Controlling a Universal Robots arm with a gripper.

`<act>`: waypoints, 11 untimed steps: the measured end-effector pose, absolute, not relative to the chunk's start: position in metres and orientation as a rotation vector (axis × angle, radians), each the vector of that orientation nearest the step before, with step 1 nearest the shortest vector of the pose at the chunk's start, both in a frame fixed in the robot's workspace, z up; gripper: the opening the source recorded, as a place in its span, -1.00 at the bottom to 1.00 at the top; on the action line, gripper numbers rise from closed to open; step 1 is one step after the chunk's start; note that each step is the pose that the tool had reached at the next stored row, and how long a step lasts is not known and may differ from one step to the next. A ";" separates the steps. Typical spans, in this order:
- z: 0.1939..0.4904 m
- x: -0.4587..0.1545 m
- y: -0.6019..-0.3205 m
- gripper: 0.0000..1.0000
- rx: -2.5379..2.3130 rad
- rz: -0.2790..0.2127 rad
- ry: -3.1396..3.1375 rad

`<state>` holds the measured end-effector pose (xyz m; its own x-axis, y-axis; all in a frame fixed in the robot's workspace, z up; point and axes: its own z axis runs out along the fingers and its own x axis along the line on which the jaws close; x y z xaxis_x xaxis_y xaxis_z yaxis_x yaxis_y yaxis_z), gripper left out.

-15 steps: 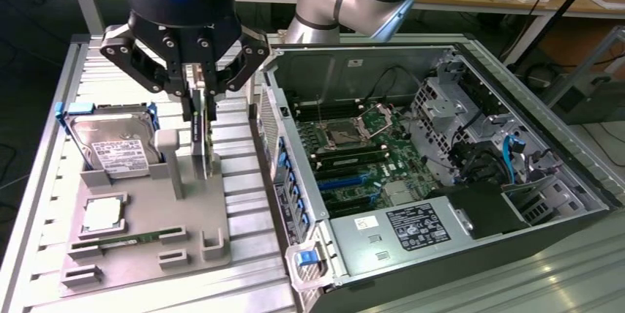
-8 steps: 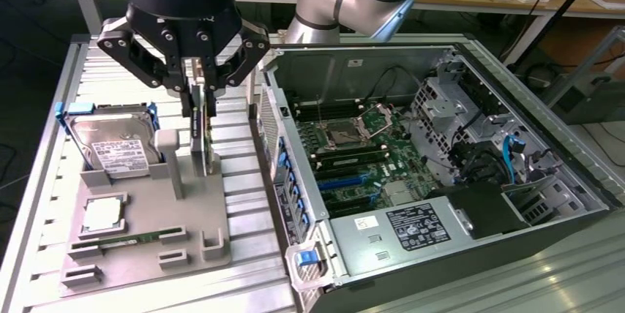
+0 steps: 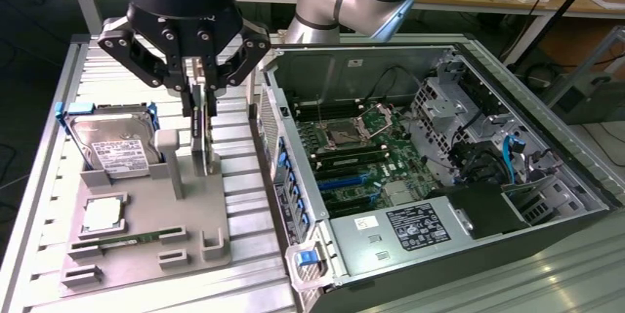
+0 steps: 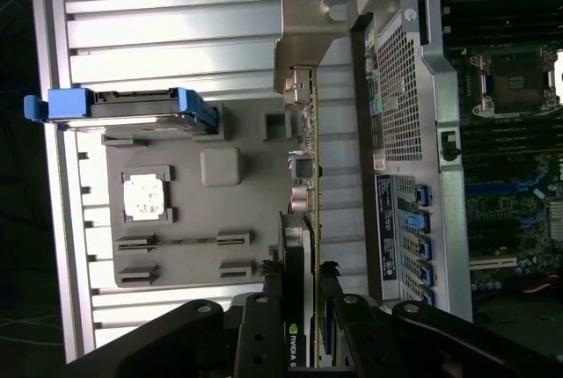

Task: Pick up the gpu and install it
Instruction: 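Pick up the gpu and move the gpu toward the slot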

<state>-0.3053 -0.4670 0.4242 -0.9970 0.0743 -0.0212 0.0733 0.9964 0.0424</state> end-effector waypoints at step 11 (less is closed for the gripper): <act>0.424 -0.297 -0.467 -0.47 0.115 0.065 3.116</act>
